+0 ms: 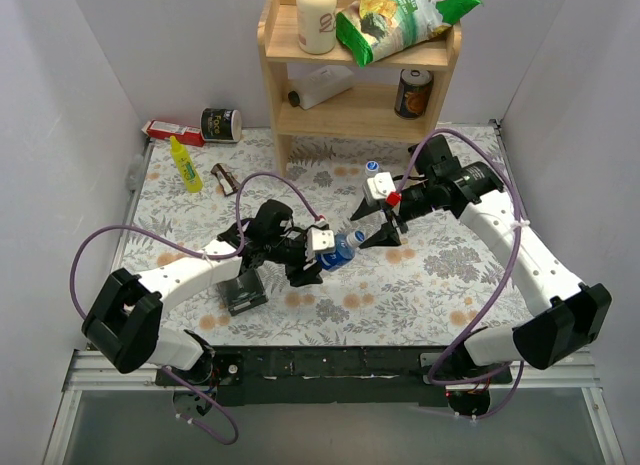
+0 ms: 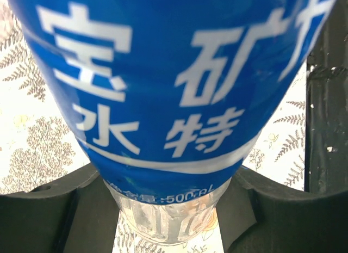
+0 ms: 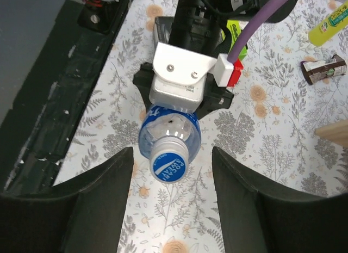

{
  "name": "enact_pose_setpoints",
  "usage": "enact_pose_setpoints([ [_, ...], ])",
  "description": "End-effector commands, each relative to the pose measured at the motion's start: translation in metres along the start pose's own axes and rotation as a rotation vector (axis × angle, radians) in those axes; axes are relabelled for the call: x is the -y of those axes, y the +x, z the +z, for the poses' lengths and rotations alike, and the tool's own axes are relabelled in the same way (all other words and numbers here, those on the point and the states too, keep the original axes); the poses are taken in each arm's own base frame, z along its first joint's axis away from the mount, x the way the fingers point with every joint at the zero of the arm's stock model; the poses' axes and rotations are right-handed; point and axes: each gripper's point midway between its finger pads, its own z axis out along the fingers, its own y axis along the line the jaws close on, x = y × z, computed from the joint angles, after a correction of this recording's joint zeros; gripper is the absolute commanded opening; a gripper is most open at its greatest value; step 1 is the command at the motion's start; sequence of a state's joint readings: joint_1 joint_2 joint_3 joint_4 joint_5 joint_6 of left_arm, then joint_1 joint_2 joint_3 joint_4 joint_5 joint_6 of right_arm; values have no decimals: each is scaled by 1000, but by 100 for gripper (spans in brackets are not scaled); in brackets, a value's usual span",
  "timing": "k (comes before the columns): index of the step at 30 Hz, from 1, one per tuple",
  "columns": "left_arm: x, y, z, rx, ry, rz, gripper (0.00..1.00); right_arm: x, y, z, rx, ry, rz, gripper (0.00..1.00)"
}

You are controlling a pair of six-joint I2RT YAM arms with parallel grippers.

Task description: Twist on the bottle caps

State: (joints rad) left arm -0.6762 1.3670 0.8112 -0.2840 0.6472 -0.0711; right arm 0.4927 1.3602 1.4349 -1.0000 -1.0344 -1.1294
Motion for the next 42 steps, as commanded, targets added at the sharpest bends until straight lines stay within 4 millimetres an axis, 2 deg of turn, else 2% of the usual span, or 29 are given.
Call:
enact_pose_setpoints([
  [1, -2, -23, -2, 63, 28, 21, 0, 8, 13, 5, -39, -1, -78, 65],
  [7, -4, -25, -1, 64, 29, 25, 0, 10, 19, 7, -53, -10, -55, 52],
  [8, -4, -25, -2, 65, 27, 25, 0, 10, 19, 7, -51, -11, -51, 47],
  [15, -11, -19, 2, 36, 2, 9, 0, 13, 11, 11, -9, -18, 30, 31],
  [18, -33, -17, 2, 12, -117, -29, 0, 22, 10, 15, 10, 5, 184, 25],
  [19, -44, -23, 2, 30, -172, -50, 0, 27, 9, 18, 24, 25, 286, 22],
  [21, -62, -25, -3, 26, -271, -58, 0, 36, 15, 23, 30, 65, 431, 18],
  [22, -67, -29, -4, 40, -303, -61, 0, 46, 20, 27, 51, 98, 471, 13],
  [23, -77, -29, -6, 31, -361, -67, 0, 43, 22, 30, 67, 102, 667, 10],
  [25, -84, -36, -7, 46, -397, -65, 0, 48, 27, 35, 90, 128, 833, 5],
  [27, -87, -34, -6, 35, -413, -81, 0, 57, 28, 38, 100, 141, 886, 3],
  [30, -85, -30, -7, 26, -417, -85, 0, 79, 13, 25, 130, 178, 818, 7],
  [31, -82, -24, -7, 16, -410, -90, 0, 85, 11, 16, 138, 201, 801, 17],
  [32, -79, -20, -7, 6, -397, -94, 0, 86, 4, 9, 142, 211, 706, 25],
  [33, -72, -15, -8, -16, -363, -87, 0, 88, 0, 2, 128, 225, 576, 35],
  [34, -65, -15, -8, -5, -309, -87, 0, 88, -2, -5, 113, 238, 492, 68],
  [35, -60, -14, -10, -5, -276, -90, 0, 85, -11, -14, 98, 269, 398, 76],
  [36, -53, -6, -12, -27, -241, -101, 0, 81, -10, -18, 67, 266, 256, 80],
  [37, -49, -8, -14, -7, -194, -106, 0, 76, -12, -21, 57, 267, 184, 86],
  [38, -44, -7, -16, -2, -161, -107, 0, 67, -23, -29, 58, 277, 92, 89],
  [39, -37, -1, -18, -18, -119, -121, 0, 61, -25, -30, 50, 269, 16, 90],
  [40, -34, -4, -20, 1, -73, -79, 0, 54, -18, -27, 38, 257, -50, 91],
  [42, -25, 0, -20, -14, -18, -59, 0, 43, -20, -25, 29, 238, -125, 91],
])
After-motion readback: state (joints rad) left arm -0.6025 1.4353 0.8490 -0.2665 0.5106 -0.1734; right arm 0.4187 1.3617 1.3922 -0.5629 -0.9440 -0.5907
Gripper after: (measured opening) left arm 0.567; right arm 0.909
